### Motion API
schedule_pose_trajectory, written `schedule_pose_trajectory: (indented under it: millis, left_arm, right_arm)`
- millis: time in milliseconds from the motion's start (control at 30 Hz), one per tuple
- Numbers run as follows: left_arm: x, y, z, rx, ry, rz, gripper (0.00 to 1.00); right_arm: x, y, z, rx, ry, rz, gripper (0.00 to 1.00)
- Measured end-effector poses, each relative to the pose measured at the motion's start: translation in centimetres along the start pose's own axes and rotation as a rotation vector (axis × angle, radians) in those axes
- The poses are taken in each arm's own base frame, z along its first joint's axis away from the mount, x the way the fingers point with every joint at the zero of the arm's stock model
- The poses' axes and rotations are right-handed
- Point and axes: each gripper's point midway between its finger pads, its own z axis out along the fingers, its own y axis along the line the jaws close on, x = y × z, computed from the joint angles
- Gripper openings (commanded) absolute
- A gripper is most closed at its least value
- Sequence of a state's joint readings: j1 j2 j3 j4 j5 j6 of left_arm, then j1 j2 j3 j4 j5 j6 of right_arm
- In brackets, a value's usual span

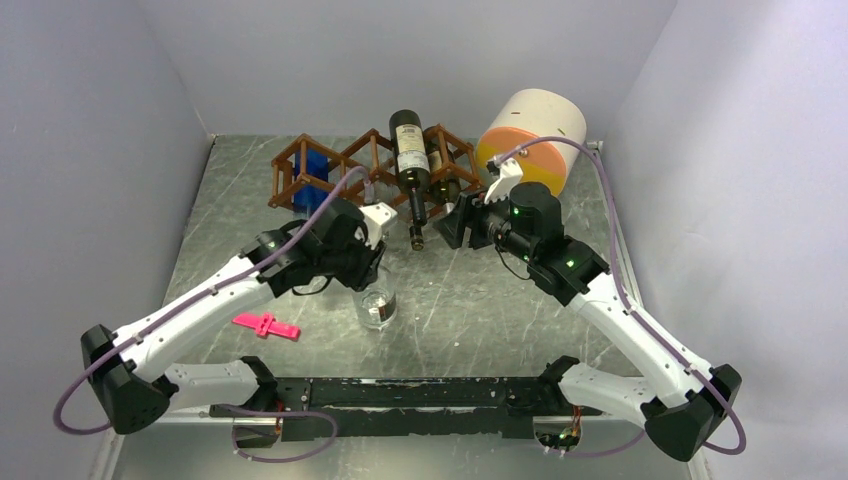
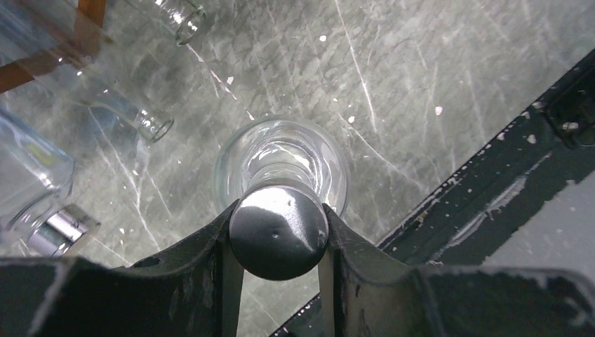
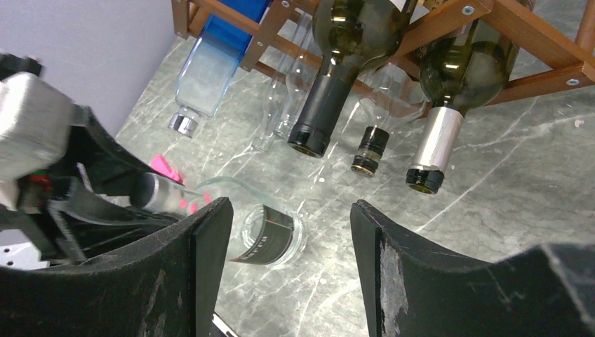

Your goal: Put the wine bottle on the wine rack

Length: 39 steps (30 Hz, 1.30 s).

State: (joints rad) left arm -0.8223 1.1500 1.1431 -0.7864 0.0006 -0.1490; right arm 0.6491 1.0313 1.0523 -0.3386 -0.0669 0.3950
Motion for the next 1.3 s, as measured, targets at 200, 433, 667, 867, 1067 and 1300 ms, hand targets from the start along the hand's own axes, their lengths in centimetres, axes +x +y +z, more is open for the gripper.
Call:
schedule_pose_trajectory:
  millis: [200,433,667,867,1067,1300]
  left_arm:
    - [-0.1,-0.5,1.3,-0.003,-0.017,0.036,0.59]
    - [-2.4,-0.9,-0.4,0.025,-0.163,0.042,0.80]
    - [-5.7,-0.5,-3.7,-0.003,-0.322,0.028,0.81]
    - [-9.5,3.9,-9.6,-0.236,-0.586,-0.076,0.83]
    - [-9.3,7.7,-14.2,-0.428,-0.735,-0.214,0.84]
    - [-8.0,9.2,-14.9,-0.507,-0.742,-0.288,0.84]
  right_arm:
    - [0.7,-0.1,-0.2,-0.004,0.031,-0.018,0.73]
    - [1.2,-0.3,-0.5,0.002,0.050,-0.040,0.78]
    - [1.5,0.0,-0.7,-0.029,0.081,-0.092,0.79]
    - [1.3,1.8,1.2,-0.056,0.140,-0.177,0.79]
    - [5.2,9.5,1.9,-0.221,0.225,-0.353,0.79]
    - [8.4,12.1,4.9,-0.228,0.305,-0.456,0.79]
